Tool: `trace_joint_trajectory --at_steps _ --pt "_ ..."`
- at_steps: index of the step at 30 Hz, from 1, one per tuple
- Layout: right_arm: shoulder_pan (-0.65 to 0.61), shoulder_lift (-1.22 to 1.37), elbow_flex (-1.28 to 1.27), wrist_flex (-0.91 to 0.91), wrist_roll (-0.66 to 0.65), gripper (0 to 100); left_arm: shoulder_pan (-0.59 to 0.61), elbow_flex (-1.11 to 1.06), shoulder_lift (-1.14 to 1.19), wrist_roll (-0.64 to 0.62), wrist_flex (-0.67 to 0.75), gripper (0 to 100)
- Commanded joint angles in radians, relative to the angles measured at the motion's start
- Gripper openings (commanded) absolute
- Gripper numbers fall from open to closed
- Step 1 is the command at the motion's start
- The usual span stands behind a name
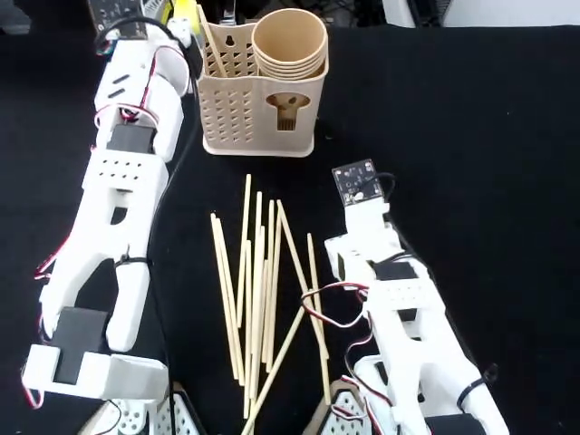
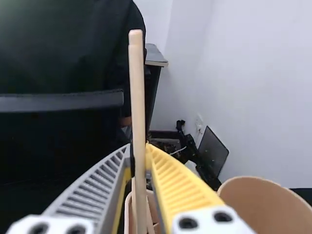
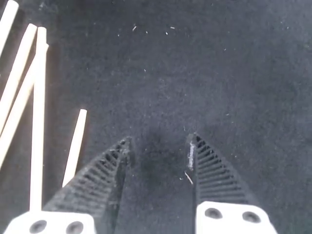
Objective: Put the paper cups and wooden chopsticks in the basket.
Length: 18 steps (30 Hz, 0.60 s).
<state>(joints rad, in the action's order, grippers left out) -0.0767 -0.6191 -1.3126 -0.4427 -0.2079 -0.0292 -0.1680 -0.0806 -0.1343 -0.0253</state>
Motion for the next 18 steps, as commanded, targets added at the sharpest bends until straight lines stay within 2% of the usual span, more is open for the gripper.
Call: trace_joint_trajectory --at_steps 1,3,10,18 --pt "-0.009 -0.019 0.005 0.020 0.000 19.1 -0.007 0.007 -0.009 -0.008 0.018 10" --pt "-0.009 -0.019 0.005 0.020 0.000 19.1 -0.008 -0.001 -0.009 -0.008 0.018 14" --pt "-0.009 -0.019 0.005 0.021 -0.002 19.1 -0.008 -0.004 -0.031 -0.008 0.011 14" --pt "-0.009 -0.019 0.005 0.021 0.000 19.1 -0.008 -0.019 -0.330 -0.002 -0.370 14"
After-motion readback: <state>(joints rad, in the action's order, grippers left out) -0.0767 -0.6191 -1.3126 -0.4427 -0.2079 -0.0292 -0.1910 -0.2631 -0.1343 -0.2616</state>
